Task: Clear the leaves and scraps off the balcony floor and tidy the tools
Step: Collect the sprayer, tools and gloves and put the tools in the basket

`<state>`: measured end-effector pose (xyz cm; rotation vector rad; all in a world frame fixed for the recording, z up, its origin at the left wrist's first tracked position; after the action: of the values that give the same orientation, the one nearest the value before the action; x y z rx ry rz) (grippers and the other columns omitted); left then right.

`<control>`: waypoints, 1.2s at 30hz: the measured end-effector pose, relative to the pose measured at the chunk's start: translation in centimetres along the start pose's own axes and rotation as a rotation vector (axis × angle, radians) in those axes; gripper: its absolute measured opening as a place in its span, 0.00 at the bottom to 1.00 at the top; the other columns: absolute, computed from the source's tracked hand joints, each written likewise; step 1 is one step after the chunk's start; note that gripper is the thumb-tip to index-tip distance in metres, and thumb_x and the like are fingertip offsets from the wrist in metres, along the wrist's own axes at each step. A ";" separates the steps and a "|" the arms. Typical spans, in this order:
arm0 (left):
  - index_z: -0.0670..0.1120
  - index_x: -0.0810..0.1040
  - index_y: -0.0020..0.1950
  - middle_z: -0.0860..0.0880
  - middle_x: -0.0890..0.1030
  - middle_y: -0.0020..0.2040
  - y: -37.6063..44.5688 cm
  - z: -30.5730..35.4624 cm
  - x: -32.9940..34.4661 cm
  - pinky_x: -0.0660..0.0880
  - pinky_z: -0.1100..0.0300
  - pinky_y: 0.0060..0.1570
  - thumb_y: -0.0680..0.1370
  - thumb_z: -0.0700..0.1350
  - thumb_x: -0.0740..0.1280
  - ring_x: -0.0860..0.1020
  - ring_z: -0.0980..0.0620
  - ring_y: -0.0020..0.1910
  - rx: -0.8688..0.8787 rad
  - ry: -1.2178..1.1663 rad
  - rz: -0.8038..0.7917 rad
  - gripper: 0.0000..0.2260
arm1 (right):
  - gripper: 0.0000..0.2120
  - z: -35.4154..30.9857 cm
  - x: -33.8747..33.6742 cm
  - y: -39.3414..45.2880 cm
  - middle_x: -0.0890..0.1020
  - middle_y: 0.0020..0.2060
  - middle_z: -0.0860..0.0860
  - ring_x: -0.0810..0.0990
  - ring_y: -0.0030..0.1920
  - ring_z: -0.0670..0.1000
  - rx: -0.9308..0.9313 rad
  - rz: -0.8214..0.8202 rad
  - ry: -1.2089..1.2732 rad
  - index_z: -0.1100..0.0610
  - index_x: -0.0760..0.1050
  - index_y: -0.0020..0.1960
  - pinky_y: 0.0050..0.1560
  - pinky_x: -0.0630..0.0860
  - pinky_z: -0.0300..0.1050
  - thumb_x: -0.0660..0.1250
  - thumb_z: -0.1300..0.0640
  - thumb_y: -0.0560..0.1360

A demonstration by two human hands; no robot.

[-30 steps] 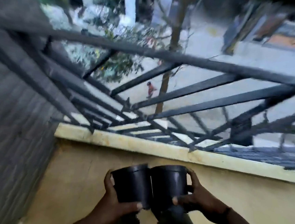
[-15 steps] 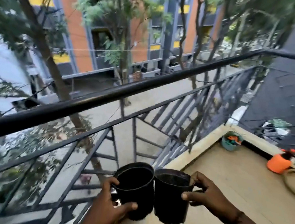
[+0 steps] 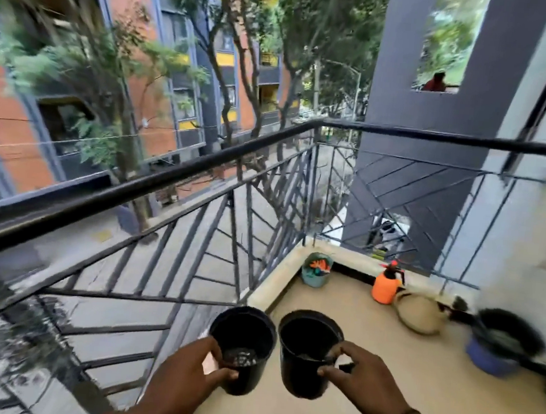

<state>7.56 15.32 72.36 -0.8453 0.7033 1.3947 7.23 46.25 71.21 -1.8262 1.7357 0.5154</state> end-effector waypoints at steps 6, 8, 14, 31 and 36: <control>0.56 0.73 0.46 0.58 0.79 0.47 6.1 3.2 3.5 0.71 0.66 0.48 0.67 0.66 0.72 0.75 0.64 0.48 0.019 0.047 -0.173 0.18 | 0.10 4.0 -2.8 3.4 0.82 0.46 0.41 0.79 0.47 0.41 0.096 0.006 -0.090 0.41 0.74 0.41 0.50 0.75 0.37 0.74 0.42 0.65; 0.56 0.73 0.46 0.58 0.78 0.47 8.6 4.0 4.6 0.71 0.66 0.49 0.68 0.66 0.72 0.74 0.64 0.49 0.030 0.045 -0.226 0.18 | 0.10 5.3 -3.4 5.0 0.81 0.47 0.42 0.78 0.48 0.43 0.127 0.008 -0.120 0.40 0.74 0.42 0.52 0.75 0.40 0.73 0.41 0.65; 0.59 0.73 0.43 0.59 0.80 0.46 16.6 4.8 7.8 0.70 0.73 0.48 0.63 0.68 0.72 0.75 0.67 0.48 0.040 -0.029 -0.299 0.18 | 0.10 7.7 -5.6 11.3 0.80 0.47 0.41 0.77 0.49 0.41 0.238 0.011 -0.145 0.42 0.75 0.43 0.55 0.74 0.40 0.72 0.42 0.64; 0.59 0.73 0.45 0.55 0.78 0.44 44.7 12.2 11.9 0.71 0.67 0.47 0.70 0.65 0.71 0.76 0.61 0.48 0.217 0.115 -0.505 0.14 | 0.07 9.9 -9.4 29.5 0.79 0.50 0.40 0.76 0.50 0.39 0.615 0.075 -0.072 0.41 0.76 0.44 0.54 0.72 0.35 0.73 0.46 0.70; 0.61 0.71 0.44 0.55 0.77 0.46 50.2 15.2 16.0 0.66 0.70 0.42 0.71 0.65 0.70 0.74 0.62 0.48 0.194 0.154 -0.553 0.12 | 0.07 14.5 -12.5 35.7 0.79 0.50 0.41 0.77 0.49 0.39 0.625 0.046 -0.094 0.43 0.77 0.45 0.46 0.69 0.29 0.73 0.46 0.70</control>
<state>-42.27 35.97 62.53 -0.9119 0.6460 0.7612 -27.75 64.99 63.10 -1.2989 1.6361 0.0518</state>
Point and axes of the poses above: each hand's wrist, its own y-axis towards the middle knuckle, its own x-axis out of the palm, z = x × y, the point moved 2 cm from there along y, towards the middle knuckle
